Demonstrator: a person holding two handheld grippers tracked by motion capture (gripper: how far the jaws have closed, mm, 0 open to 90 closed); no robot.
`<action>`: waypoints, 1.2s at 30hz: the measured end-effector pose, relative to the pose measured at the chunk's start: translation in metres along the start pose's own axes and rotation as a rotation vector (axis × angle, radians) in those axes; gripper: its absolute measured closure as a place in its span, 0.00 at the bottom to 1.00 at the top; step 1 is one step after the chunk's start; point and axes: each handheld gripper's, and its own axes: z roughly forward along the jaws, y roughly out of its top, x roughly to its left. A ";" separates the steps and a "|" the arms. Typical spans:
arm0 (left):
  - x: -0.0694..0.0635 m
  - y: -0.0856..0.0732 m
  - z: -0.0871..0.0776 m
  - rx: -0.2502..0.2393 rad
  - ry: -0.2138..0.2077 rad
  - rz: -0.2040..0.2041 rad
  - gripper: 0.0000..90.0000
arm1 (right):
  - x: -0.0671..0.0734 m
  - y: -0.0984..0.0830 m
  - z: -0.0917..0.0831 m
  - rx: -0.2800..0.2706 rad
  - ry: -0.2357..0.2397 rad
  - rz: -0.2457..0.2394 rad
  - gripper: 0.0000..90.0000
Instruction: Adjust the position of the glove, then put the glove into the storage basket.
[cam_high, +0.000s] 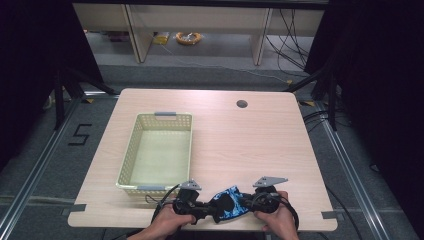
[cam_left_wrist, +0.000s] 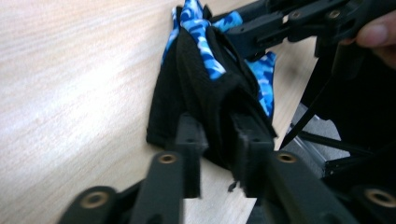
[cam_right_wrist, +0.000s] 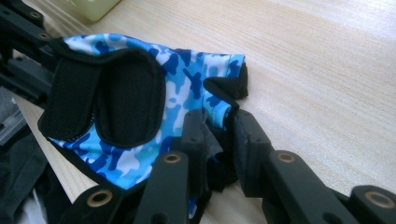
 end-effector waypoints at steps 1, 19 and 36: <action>-0.001 0.000 0.000 0.005 -0.002 -0.004 0.90 | 0.000 0.001 -0.002 0.034 -0.001 -0.014 0.85; 0.000 -0.011 -0.017 0.057 -0.008 -0.086 0.64 | -0.001 0.001 -0.003 0.043 -0.004 -0.006 0.85; 0.000 -0.007 0.000 0.030 0.006 -0.109 0.82 | 0.000 0.001 -0.003 0.042 -0.006 -0.002 0.85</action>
